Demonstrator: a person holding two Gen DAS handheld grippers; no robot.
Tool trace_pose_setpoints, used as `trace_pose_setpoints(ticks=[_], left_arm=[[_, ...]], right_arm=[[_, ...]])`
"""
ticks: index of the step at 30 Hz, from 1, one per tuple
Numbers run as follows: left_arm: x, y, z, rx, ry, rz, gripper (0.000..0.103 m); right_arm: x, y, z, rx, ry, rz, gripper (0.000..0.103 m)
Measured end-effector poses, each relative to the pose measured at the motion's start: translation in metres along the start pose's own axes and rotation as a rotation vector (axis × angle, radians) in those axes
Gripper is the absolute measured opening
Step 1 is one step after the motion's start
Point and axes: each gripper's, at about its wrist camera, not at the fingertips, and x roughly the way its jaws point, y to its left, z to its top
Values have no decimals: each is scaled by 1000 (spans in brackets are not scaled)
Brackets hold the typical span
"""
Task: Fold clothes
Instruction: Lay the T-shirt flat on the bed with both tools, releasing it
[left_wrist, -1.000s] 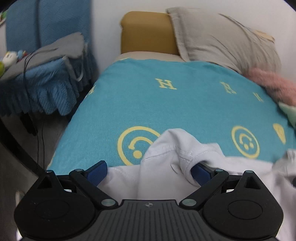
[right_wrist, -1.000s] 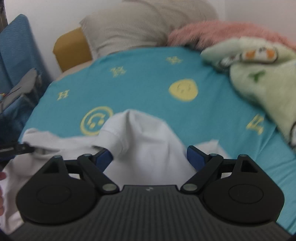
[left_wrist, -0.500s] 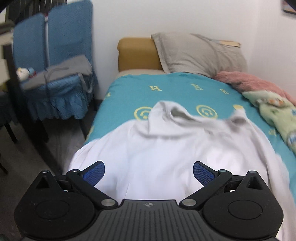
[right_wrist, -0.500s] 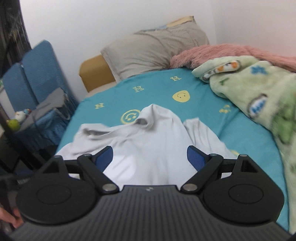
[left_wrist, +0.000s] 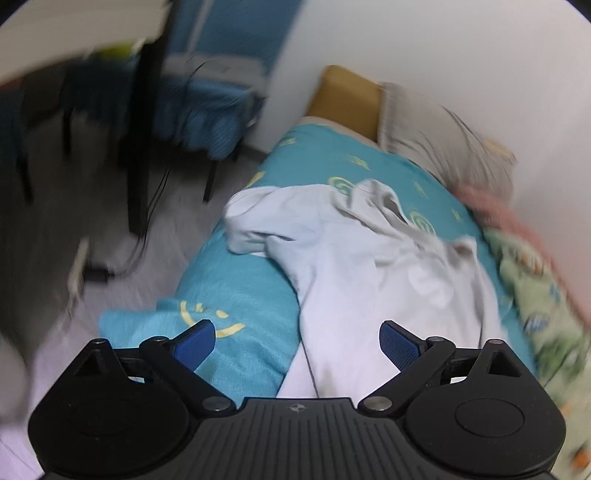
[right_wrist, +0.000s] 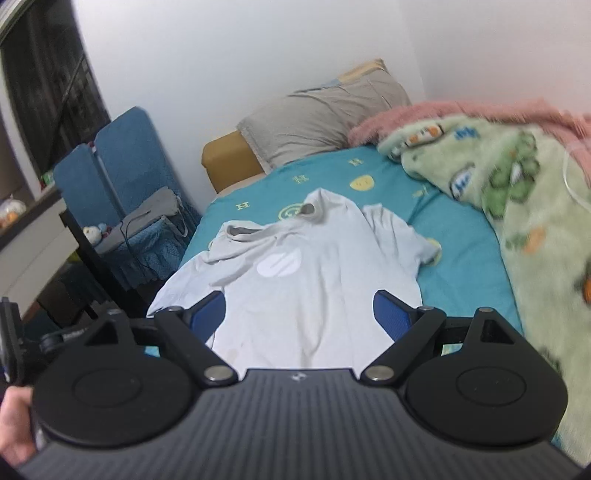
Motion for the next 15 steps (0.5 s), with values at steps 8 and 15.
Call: trace_pose_setpoints(ticks=[8,15], left_arm=[[72,55,20,-321,28,-52,70],[144,70,36,-476,-85,-95,67]], right_arm=[[35,-41,-16,214,69,49,88],[78,-55,-11,274,104,47,88]])
